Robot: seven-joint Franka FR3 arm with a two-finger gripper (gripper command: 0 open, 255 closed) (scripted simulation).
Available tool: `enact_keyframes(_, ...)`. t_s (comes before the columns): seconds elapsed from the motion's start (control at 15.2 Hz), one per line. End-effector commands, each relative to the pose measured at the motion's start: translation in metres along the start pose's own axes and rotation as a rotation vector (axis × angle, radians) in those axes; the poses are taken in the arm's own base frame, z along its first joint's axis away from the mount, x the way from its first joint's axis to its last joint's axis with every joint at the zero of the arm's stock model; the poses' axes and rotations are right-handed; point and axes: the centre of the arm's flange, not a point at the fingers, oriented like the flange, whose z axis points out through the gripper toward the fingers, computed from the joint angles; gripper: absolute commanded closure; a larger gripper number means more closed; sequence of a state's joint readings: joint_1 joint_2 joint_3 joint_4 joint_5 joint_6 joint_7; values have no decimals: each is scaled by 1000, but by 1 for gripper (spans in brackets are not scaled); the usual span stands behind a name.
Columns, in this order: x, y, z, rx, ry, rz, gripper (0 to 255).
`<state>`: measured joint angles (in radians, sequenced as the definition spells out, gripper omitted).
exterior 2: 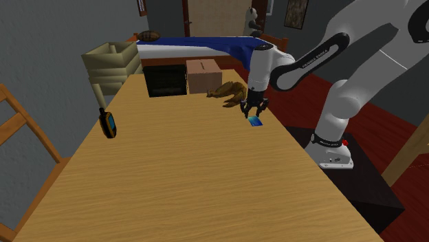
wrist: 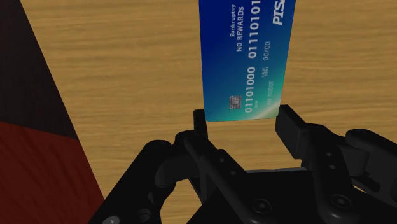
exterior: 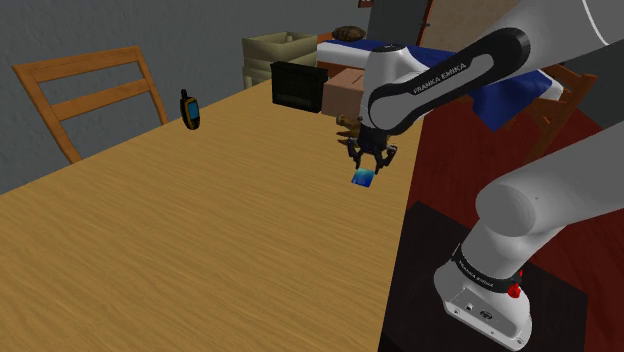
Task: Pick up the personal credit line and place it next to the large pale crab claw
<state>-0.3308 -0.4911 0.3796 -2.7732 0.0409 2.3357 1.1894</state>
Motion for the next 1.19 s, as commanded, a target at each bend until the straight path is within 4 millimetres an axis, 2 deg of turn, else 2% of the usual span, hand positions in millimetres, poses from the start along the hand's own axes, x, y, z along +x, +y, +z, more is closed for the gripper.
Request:
enact_keyframes(0.0, 0, 0, 0, 0, 0, 0, 0)
enact_keyframes(0.33, 0, 0, 0, 0, 0, 0, 0)
enact_keyframes(0.59, 0, 0, -50, 0, 0, 0, 0)
enact_keyframes(1.12, 0, 0, -50, 0, 0, 0, 0)
